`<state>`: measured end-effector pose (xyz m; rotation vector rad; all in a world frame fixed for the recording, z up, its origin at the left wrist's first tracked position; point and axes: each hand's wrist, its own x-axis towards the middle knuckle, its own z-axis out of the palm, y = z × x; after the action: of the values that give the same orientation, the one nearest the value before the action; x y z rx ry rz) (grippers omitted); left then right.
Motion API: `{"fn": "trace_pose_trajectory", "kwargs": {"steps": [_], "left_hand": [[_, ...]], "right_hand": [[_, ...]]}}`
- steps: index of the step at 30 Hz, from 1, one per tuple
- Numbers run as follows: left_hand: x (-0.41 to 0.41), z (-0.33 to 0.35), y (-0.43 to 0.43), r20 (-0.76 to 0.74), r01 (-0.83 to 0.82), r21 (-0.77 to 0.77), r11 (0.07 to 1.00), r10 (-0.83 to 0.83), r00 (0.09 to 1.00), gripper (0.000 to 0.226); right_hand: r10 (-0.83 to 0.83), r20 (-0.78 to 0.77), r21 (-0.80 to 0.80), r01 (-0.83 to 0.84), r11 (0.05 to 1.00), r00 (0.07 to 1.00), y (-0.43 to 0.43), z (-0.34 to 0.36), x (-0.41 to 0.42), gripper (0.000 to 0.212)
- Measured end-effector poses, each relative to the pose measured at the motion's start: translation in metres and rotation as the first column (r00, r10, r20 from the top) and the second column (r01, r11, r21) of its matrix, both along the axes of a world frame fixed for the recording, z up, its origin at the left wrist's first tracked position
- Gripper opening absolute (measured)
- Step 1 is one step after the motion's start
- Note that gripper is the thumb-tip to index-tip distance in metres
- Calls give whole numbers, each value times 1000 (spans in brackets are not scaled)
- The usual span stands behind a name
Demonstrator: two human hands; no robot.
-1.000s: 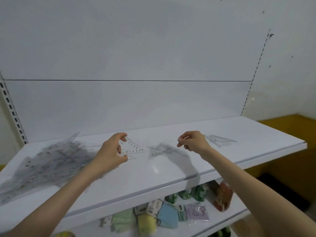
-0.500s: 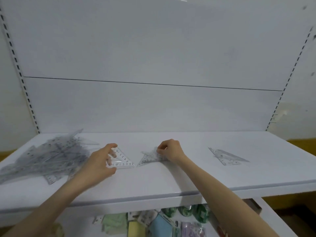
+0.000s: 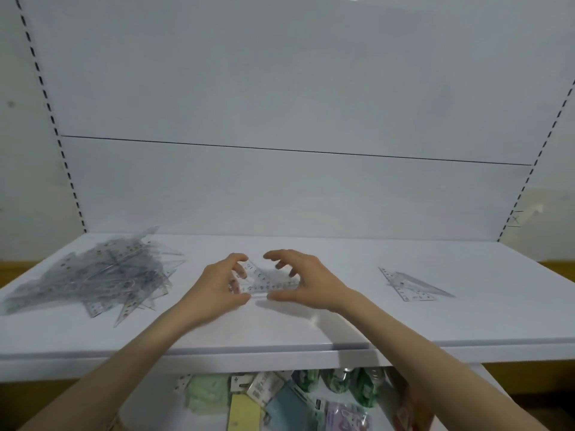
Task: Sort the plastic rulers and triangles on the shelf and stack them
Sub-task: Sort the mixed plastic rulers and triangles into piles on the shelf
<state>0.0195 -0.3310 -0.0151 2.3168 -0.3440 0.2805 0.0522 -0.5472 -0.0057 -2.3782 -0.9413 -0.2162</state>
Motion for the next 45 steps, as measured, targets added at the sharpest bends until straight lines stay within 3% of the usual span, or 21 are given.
{"fn": "trace_pose_trajectory", "kwargs": {"steps": [2, 4, 7, 12, 17, 23, 27, 30, 35, 41, 45], "left_hand": [[3, 1, -13, -13, 34, -48, 998, -35, 999, 56], [7, 2, -21, -27, 54, -77, 996, -56, 998, 56], [9, 3, -21, 2, 61, -30, 998, -61, 998, 56], [11, 0, 15, 84, -84, 59, 995, 79, 993, 51], [6, 6, 59, 110, -200, 100, 975, 189, 976, 43], [2, 14, 92, 100, -235, 140, 962, 223, 970, 31], [2, 17, 98, 70, -205, 178, 962, 196, 978, 28], [1, 24, 113, 69, -202, 180, 963, 192, 979, 30], [-14, 41, 179, 137, -325, 172, 930, 304, 943, 24], [-42, 46, 274, 93, -513, 91, 854, 505, 858, 15], [-51, 39, 312, 69, -500, 109, 859, 495, 866, 10]], "right_hand": [[86, 163, -89, -72, 993, 983, 0, -5, -6, 57], [93, 253, -67, -78, 995, 963, -3, -7, -8, 41], [44, 271, 8, -48, 999, 962, -15, -5, -4, 26], [-162, 124, 41, 158, 987, 979, -31, -20, 26, 15], [-159, 134, 3, 160, 987, 978, -11, -31, 43, 22], [-211, 83, -282, 226, 932, 974, 2, -22, 41, 22], [-267, 55, -225, 272, 936, 962, -3, -11, 35, 41], [-285, 84, -242, 297, 924, 955, -4, 0, 39, 43], [-310, 86, -207, 322, 924, 947, 21, 9, 46, 50], [-178, 96, -153, 191, 970, 979, 114, 19, 48, 51], [-72, 109, -141, 87, 986, 991, 184, 19, 42, 40]]}}
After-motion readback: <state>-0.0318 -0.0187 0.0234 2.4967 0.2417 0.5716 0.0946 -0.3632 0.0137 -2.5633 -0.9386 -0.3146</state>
